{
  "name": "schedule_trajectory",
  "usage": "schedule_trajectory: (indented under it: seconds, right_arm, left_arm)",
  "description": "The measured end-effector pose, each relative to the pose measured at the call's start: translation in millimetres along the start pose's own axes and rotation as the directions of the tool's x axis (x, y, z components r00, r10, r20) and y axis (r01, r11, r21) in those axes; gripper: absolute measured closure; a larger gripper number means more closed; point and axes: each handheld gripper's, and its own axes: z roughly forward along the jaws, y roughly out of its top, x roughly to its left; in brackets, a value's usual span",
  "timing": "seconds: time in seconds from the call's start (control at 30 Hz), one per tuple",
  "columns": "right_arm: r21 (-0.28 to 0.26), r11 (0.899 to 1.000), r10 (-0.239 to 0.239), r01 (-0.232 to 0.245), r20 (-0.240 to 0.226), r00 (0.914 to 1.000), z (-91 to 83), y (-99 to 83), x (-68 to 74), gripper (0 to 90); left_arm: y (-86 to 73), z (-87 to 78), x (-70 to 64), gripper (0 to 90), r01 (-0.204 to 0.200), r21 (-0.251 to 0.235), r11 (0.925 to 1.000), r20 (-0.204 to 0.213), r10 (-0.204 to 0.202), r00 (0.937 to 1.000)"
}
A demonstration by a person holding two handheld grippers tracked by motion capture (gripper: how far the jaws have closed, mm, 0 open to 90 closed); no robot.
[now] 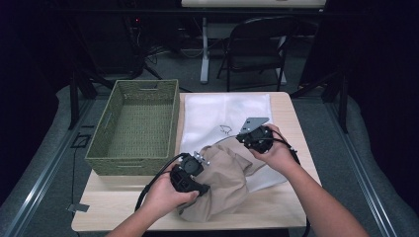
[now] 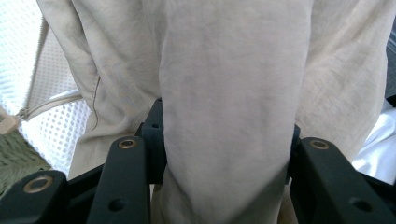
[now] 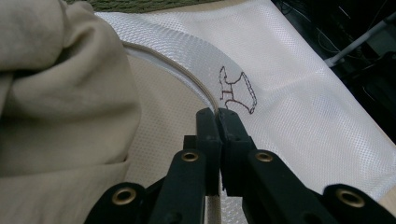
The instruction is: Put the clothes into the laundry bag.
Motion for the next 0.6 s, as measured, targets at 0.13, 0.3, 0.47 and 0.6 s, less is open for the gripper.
schedule_trajectory:
  seconds: [0.13, 0.3, 0.47, 0.6]
  right_arm:
    - [-0.005, 1.000, -0.003, 0.003, -0.004, 1.0000, 0.0, 0.5, 0.6, 88.0]
    - [-0.016, 1.000, 0.003, -0.003, 0.000, 1.0000, -0.3, 0.9, 2.2, 88.1]
    - [-0.020, 1.000, 0.000, 0.000, -0.001, 1.0000, -1.2, 0.8, 2.9, 88.0]
    - [-0.024, 1.000, 0.000, 0.000, -0.004, 1.0000, -2.1, -1.2, 3.6, 88.1]
  left_arm:
    - [2.0, 5.4, 0.5, 54.5, 0.002, 0.008, 1.0000, 0.007, -0.002, 1.0000]
    - [4.8, 11.6, -0.2, 54.5, 0.006, 0.014, 0.9999, 0.013, -0.006, 0.9999]
    - [9.2, 17.9, -0.8, 54.5, 0.002, 0.015, 0.9999, 0.004, -0.002, 1.0000]
    - [13.0, 24.1, -0.1, 54.5, 0.005, 0.018, 0.9998, -0.008, -0.005, 1.0000]
